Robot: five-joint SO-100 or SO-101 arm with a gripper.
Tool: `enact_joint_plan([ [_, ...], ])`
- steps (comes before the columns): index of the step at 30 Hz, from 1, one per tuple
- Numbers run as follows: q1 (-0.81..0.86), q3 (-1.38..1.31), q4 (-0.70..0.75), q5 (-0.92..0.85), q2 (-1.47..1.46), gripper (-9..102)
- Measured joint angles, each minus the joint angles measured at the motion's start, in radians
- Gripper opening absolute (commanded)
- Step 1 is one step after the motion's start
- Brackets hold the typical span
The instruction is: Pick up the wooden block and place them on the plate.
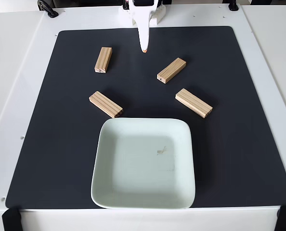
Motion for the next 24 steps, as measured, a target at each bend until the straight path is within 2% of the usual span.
enact_joint_plan([
  [9, 0.009, -0.158, 0.000, 0.000, -0.138, 1],
  [24, 0.008, -0.887, 0.038, 0.000, -0.822, 2],
])
